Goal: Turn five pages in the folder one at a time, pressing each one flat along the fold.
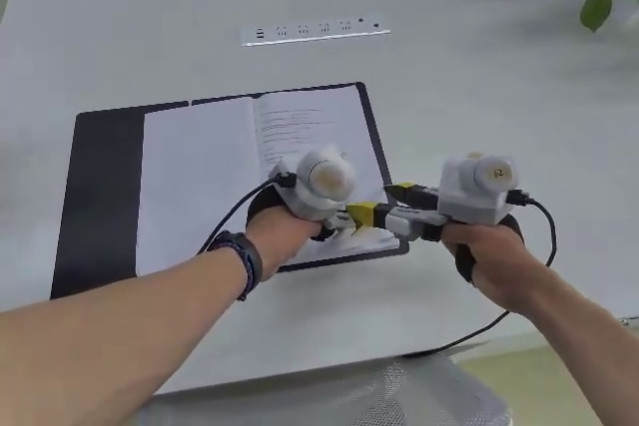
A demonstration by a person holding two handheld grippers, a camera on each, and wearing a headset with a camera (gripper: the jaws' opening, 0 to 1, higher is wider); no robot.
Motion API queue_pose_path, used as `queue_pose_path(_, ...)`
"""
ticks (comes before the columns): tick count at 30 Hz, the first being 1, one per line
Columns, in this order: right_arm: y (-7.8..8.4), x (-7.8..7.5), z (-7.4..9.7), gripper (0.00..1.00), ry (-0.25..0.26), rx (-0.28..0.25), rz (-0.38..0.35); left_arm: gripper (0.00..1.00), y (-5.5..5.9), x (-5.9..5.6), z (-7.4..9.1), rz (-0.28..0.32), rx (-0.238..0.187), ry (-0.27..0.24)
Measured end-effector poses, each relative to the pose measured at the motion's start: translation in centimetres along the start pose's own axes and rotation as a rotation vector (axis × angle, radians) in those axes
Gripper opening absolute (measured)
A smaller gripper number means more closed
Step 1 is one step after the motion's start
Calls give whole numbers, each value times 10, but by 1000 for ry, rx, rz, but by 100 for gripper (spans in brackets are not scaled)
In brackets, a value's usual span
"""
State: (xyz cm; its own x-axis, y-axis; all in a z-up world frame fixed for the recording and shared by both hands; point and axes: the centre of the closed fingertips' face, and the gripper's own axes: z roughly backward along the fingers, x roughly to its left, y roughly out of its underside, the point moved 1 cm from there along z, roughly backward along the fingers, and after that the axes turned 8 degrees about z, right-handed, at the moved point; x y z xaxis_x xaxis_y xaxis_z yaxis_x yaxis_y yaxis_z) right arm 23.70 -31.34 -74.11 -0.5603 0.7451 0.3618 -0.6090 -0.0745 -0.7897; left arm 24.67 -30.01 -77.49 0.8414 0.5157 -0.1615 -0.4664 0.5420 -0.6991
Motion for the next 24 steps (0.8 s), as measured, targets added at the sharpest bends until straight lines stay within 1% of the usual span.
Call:
queue_pose_path(5, -3, 5, 2, 51, -17, -5, -24, 41, 0, -1, 0, 2, -5, 4)
queue_pose_path(9, -7, 9, 7, 49, -30, -21, -46, 42, -1, -1, 1, 8, -7, 8)
queue_pose_path(13, -3, 8, 10, 45, -41, -20, -76, 44, 0, -3, 2, 19, -5, 17)
queue_pose_path(16, -2, 8, 13, 42, -45, -24, -100, 47, 3, -6, 5, 14, 5, 23)
queue_pose_path(19, 2, 7, 14, 39, -44, -25, -120, 50, 4, -7, 9, 56, -6, 30)
queue_pose_path(24, 8, 7, 15, 35, -43, -33, -169, 50, 8, -9, 15, 82, -14, 32)
